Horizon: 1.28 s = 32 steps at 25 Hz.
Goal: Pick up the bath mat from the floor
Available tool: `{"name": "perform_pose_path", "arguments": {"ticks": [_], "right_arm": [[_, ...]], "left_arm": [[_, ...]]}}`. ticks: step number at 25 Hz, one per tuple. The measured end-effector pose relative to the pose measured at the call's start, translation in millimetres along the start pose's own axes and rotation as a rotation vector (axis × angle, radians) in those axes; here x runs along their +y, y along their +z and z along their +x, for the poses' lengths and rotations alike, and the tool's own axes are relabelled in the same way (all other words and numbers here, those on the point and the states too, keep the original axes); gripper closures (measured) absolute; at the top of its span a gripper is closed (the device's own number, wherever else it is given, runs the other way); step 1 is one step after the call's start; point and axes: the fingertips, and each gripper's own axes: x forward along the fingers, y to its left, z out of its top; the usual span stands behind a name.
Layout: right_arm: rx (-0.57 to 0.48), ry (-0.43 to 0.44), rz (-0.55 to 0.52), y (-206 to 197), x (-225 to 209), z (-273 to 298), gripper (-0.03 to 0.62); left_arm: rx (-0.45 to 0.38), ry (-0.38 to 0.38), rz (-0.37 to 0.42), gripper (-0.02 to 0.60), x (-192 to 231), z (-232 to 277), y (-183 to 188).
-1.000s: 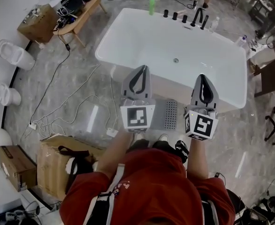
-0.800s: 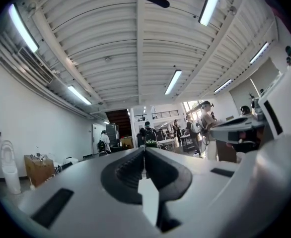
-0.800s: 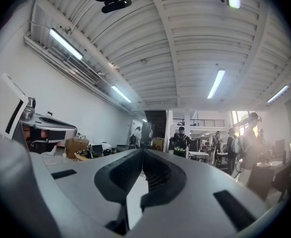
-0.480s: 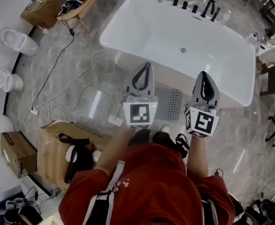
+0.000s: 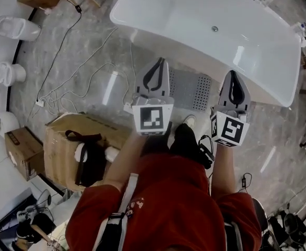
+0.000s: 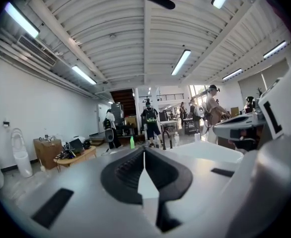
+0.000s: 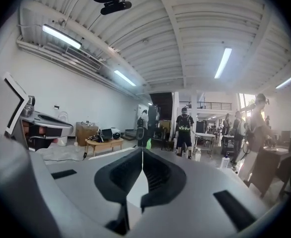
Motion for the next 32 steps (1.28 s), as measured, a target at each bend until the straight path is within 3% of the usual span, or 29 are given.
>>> {"name": "perform_pose_path", "arguments": {"ticks": [9, 13, 18, 22, 32], "right_arm": [[0.03, 0.024, 0.033, -82.8, 19.2, 8.3, 0.582], [0.094, 0.042, 0.047, -141.0, 33.4, 11.1, 0.581], [0.174, 0.067, 0.044, -223.2, 51.0, 15.4, 0.581], [0.237, 0.1, 0.076, -284.2, 66.5, 16.1, 0.58], [0.299, 0.1, 0.085, -421.1, 77.2, 22.5, 0.58]], "left_arm": [[0.144, -0.013, -0.059, 0.565, -9.9, 7.2, -97.2], [0.179, -0.021, -0.105, 0.565, -20.4, 11.1, -146.5], [0.259, -0.058, -0.093, 0.565, -40.2, 13.0, -219.9], [0.302, -0.046, -0.128, 0.566, -46.6, 13.6, -276.0], [0.312, -0.026, -0.127, 0.565, -71.9, 23.4, -410.3]]}}
